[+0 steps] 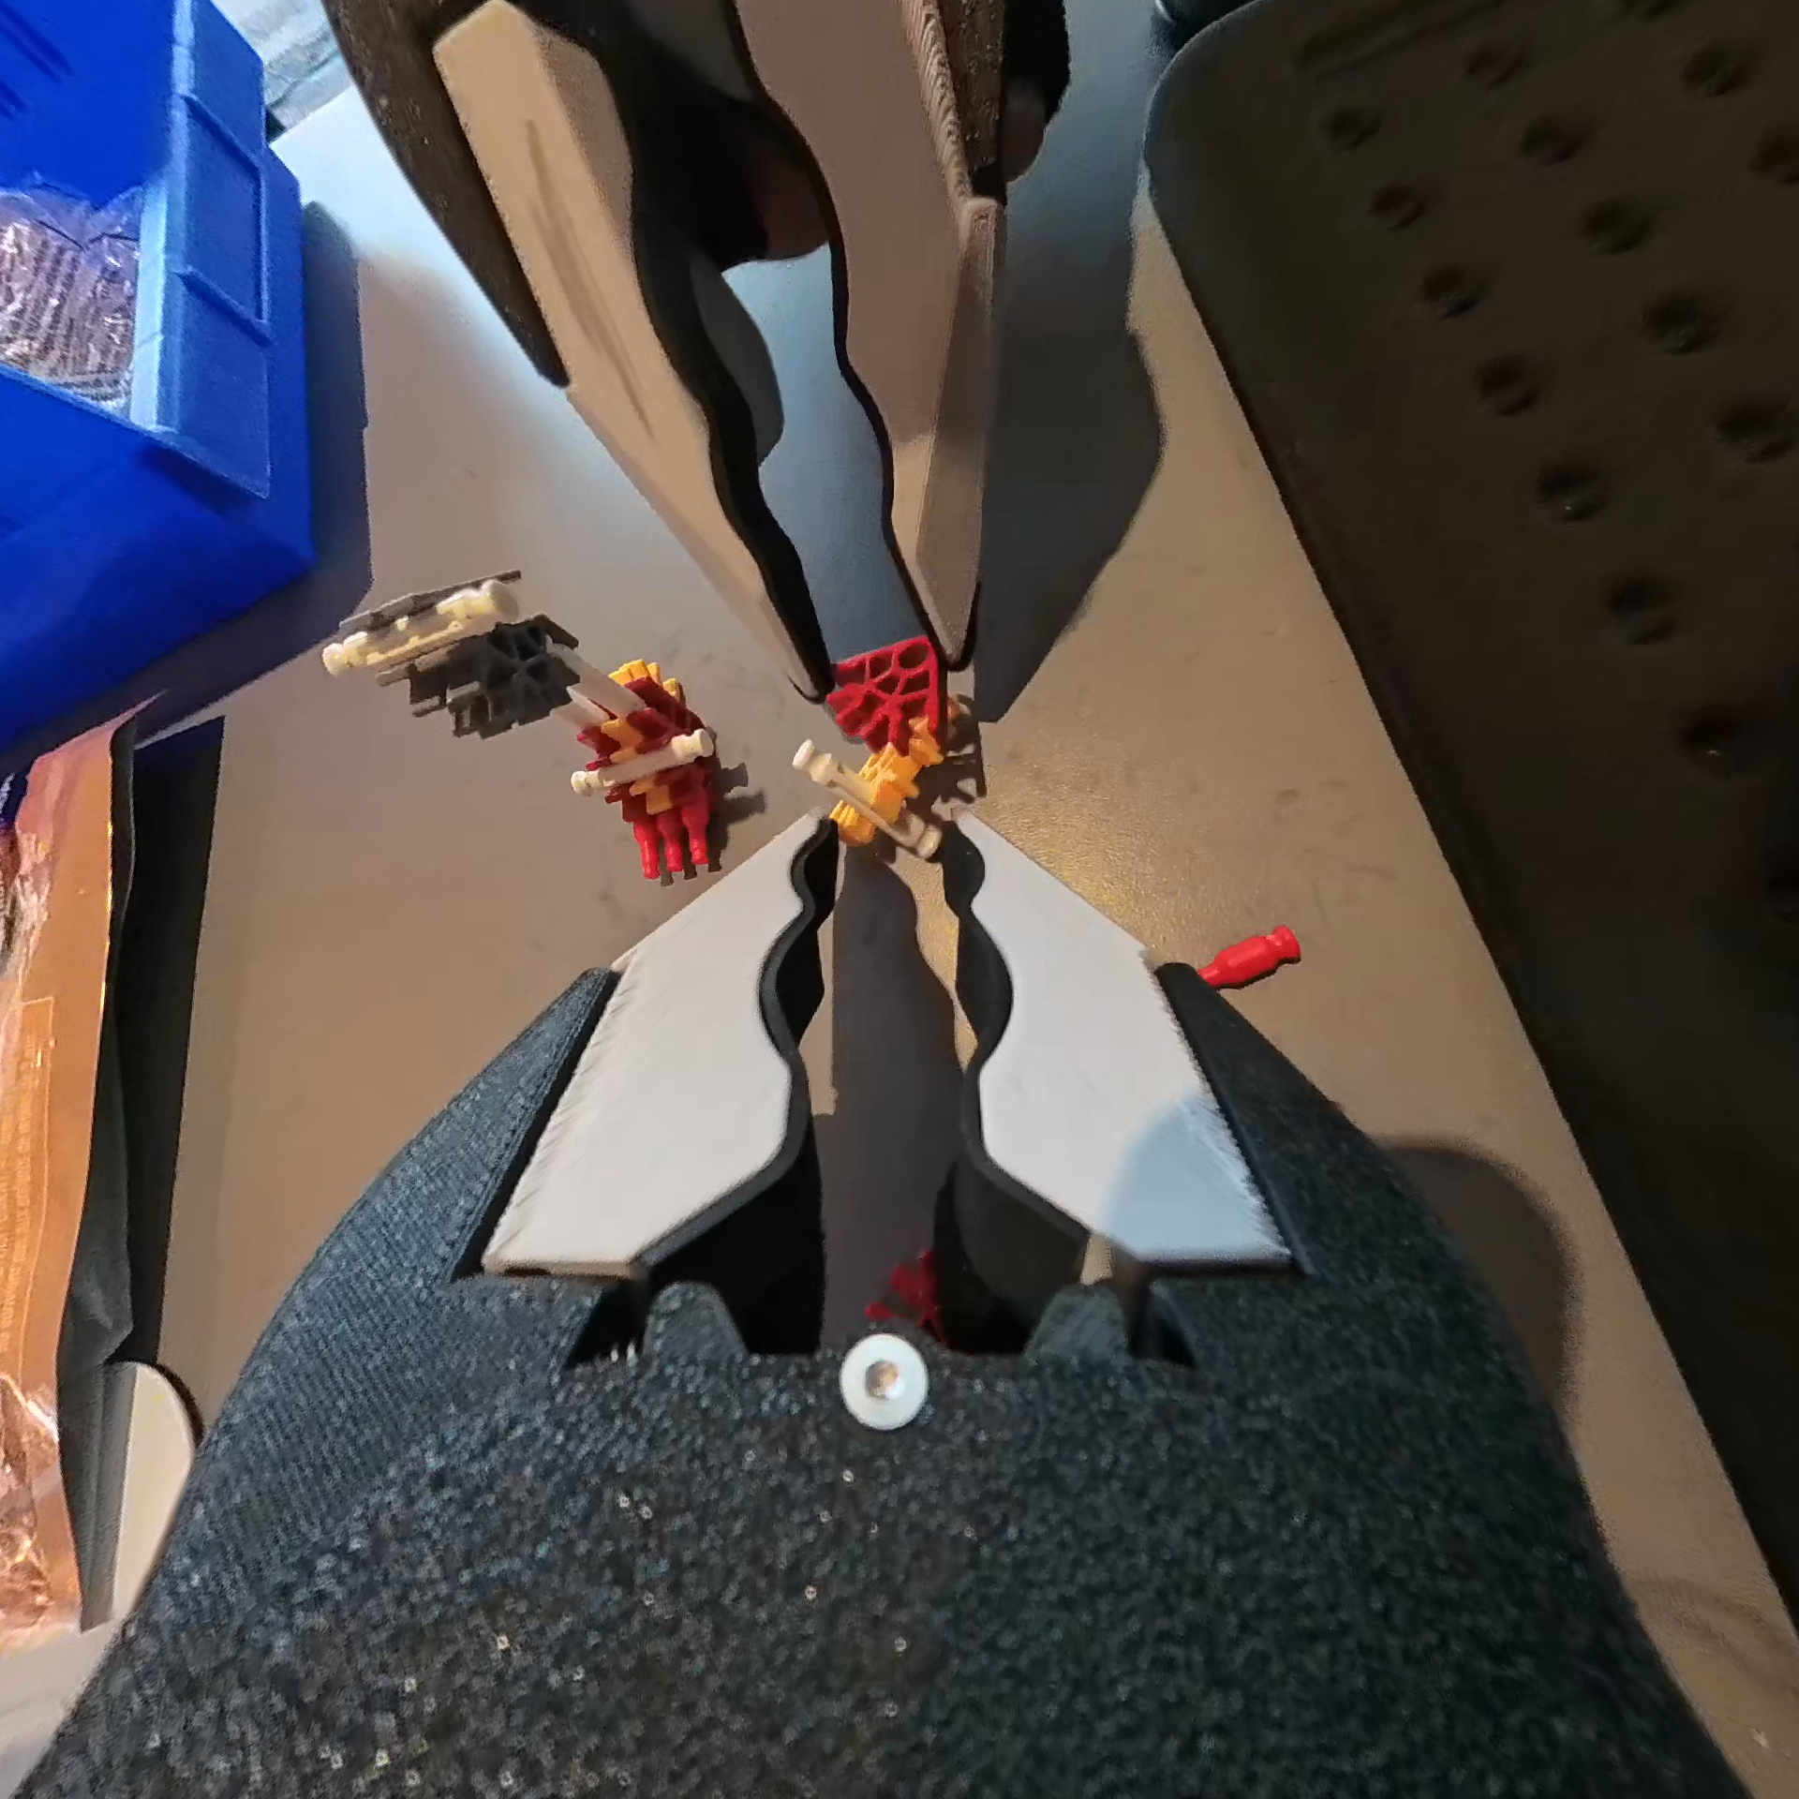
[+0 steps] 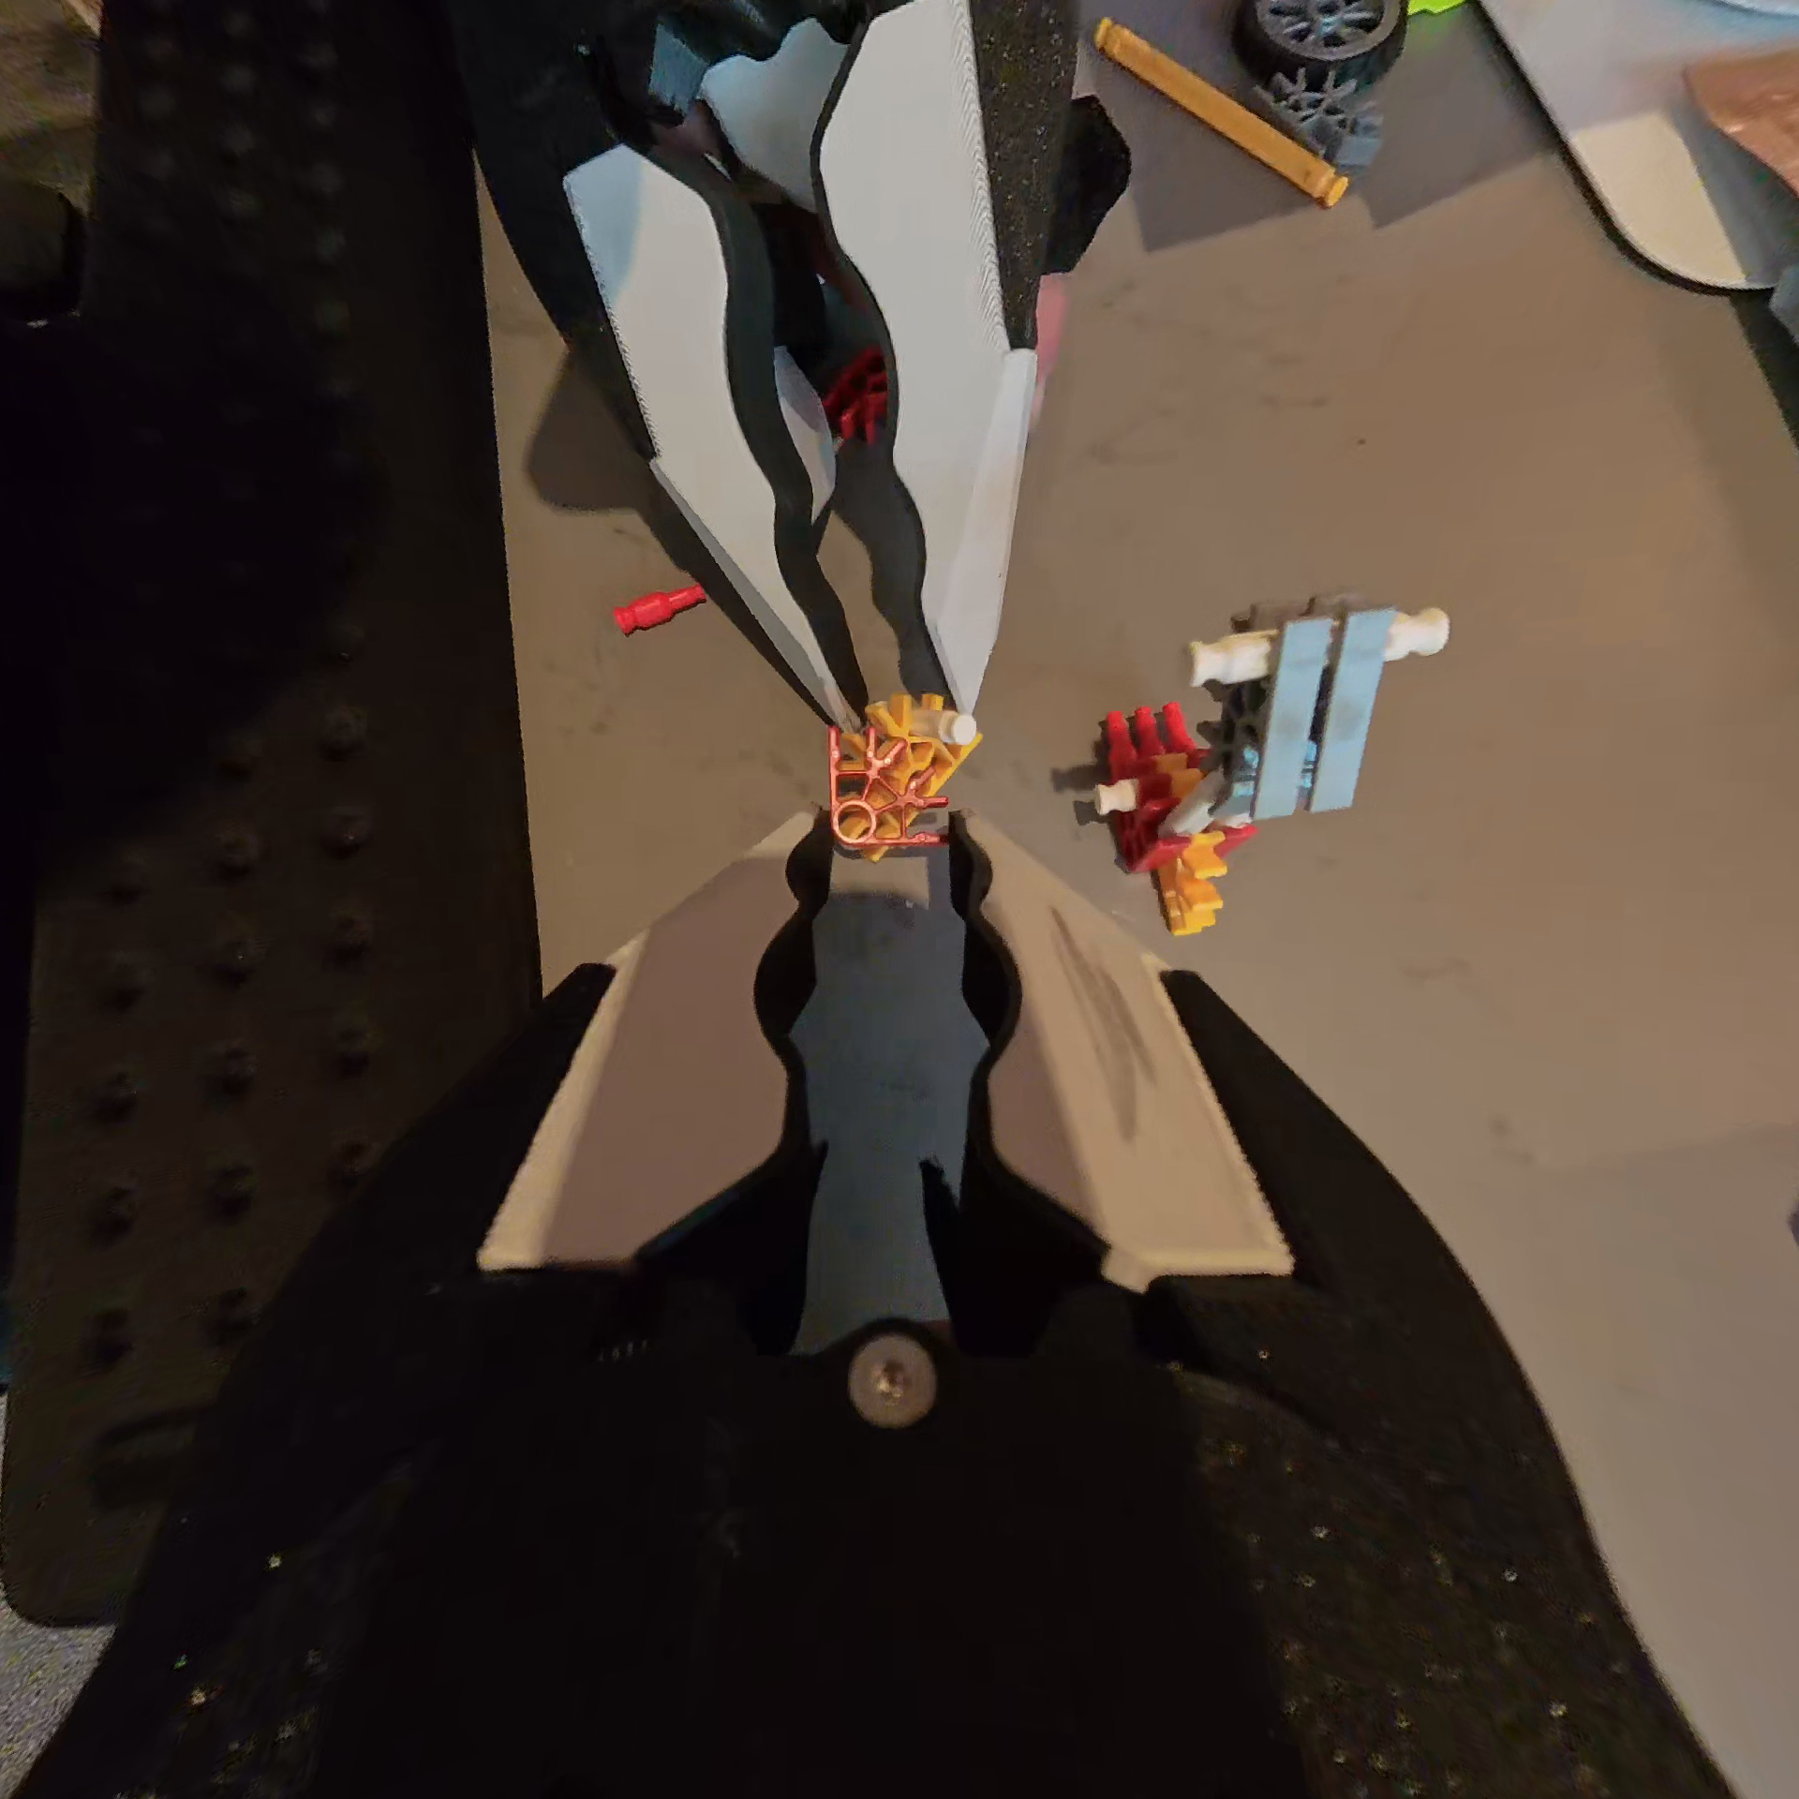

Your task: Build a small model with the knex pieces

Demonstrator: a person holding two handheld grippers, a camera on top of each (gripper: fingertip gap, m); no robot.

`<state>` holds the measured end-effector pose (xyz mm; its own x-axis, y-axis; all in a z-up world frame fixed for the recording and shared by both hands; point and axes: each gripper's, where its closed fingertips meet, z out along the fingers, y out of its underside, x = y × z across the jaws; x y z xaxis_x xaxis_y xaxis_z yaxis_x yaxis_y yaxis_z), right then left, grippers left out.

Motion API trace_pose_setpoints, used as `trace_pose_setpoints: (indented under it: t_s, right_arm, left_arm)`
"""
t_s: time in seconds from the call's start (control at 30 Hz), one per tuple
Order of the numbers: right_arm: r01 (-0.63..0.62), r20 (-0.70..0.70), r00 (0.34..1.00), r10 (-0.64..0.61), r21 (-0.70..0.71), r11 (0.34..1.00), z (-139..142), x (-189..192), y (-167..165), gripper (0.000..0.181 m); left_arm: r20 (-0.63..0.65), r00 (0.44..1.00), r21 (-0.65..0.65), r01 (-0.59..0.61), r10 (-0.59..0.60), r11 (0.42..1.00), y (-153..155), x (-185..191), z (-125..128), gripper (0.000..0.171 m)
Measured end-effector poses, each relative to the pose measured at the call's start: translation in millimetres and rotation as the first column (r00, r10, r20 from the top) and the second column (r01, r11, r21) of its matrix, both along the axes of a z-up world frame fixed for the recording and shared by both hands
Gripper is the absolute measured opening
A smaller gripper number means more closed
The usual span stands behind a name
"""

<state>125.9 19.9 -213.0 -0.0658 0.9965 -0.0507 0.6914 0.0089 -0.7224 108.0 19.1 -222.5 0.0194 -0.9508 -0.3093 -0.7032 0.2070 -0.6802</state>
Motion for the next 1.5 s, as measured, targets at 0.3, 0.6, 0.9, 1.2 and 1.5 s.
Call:
trace_pose_setpoints:
  t_s: [0.3,0.6,0.9,1.2,1.5]
  right_arm:
    - [0.002,-0.019,1.000,-0.003,-0.052,0.999,-4.0,-5.9,-1.2,0.024]
    - [-0.020,-0.009,1.000,0.019,-0.078,0.997,-7.4,-6.9,-5.7,0.023]
    - [-0.112,0.096,0.988,0.120,-0.081,0.990,-8.6,-5.0,-10.5,0.023]
    - [-0.104,0.057,0.992,0.109,-0.081,0.991,-10.0,-9.1,-11.4,0.022]
    - [-0.033,-0.029,0.999,0.033,-0.011,0.999,-7.1,-11.0,-12.1,0.022]
  left_arm:
    - [-0.012,1.000,0.046,0.025,-0.025,0.999,-1.5,2.4,0.4,0.018]
    - [-0.045,0.998,0.113,0.047,-0.042,0.992,-3.1,4.4,0.1,0.016]
    - [-0.102,0.992,0.214,0.096,-0.076,0.972,-5.1,7.0,0.7,0.015]
    - [-0.155,0.983,0.252,0.131,-0.094,0.959,-6.2,9.2,0.0,0.013]
    - [-0.167,0.981,0.264,0.137,-0.095,0.955,-6.8,10.0,0.3,0.013]
